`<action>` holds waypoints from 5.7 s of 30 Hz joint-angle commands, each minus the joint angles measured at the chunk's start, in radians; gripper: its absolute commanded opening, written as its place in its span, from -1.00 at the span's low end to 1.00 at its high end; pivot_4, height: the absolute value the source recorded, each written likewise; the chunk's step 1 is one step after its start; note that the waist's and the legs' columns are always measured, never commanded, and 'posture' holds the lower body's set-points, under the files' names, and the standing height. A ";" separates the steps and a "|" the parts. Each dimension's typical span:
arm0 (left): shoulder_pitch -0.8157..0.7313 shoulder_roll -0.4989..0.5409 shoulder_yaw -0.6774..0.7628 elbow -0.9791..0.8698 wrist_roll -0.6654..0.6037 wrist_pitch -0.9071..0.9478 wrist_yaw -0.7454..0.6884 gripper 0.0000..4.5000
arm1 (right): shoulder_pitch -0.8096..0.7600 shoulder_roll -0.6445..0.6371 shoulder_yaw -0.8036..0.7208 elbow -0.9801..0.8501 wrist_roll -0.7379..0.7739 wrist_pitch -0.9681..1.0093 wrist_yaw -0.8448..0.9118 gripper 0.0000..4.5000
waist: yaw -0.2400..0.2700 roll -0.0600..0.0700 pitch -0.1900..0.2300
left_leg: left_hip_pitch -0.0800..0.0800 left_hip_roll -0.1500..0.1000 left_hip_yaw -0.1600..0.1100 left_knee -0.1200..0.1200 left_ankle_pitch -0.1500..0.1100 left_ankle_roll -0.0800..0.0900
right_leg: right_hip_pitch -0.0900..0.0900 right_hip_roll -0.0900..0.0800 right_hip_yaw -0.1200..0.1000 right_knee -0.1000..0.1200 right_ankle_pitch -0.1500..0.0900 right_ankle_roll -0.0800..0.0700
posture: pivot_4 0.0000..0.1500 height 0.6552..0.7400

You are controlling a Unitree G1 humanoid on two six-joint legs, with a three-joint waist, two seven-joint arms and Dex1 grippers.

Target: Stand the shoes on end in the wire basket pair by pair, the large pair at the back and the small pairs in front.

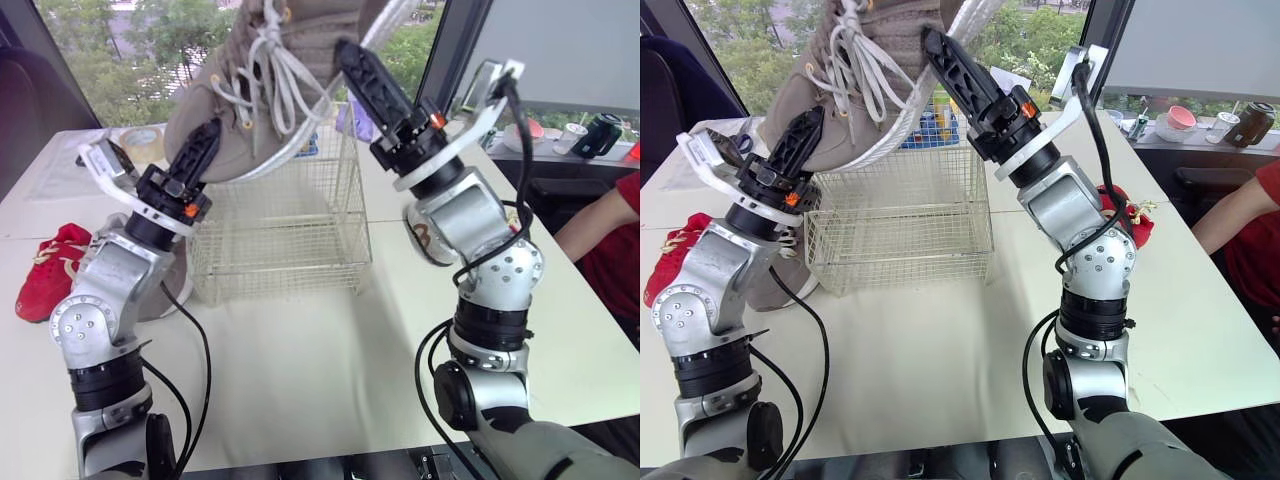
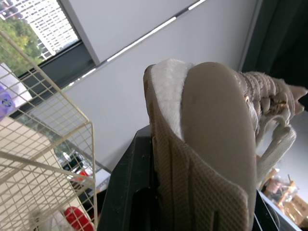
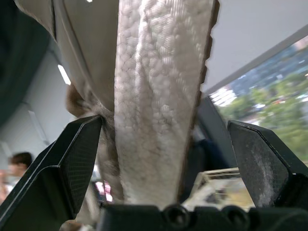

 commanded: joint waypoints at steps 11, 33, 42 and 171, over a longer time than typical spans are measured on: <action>0.012 0.052 -0.040 -0.028 0.043 0.014 -0.047 -0.78 | 0.004 -0.053 0.016 -0.066 0.054 0.042 0.019 -0.27 | -0.002 0.000 0.000 | 0.000 0.000 0.000 0.000 0.000 0.000 | 0.000 0.000 0.000 -0.001 0.000 0.000 | 1.00 1.00; 0.284 0.395 0.051 -0.434 0.363 0.009 0.027 0.96 | -0.610 -0.428 0.107 0.906 -0.618 -0.508 0.937 -0.27 | -0.011 0.006 0.004 | 0.000 0.001 0.003 -0.005 -0.001 0.001 | -0.004 0.000 0.002 -0.004 -0.002 -0.003 | 1.00 1.00; 0.360 0.426 0.114 -0.462 0.316 -0.015 0.020 0.96 | -0.711 -0.342 0.219 1.272 -0.886 -0.793 1.206 -0.27 | -0.005 0.006 0.004 | -0.001 0.003 0.004 -0.005 -0.001 0.001 | -0.006 -0.001 0.002 -0.004 -0.002 -0.004 | 1.00 1.00; -0.403 -0.109 -0.342 0.481 1.855 -1.046 0.056 -0.59 | 0.046 -0.775 0.022 -0.188 -0.329 0.298 0.634 1.00 | 0.025 -0.003 -0.002 | -0.008 -0.008 0.002 0.017 -0.004 0.018 | 0.002 -0.011 0.000 -0.002 0.009 0.011 | 1.00 1.00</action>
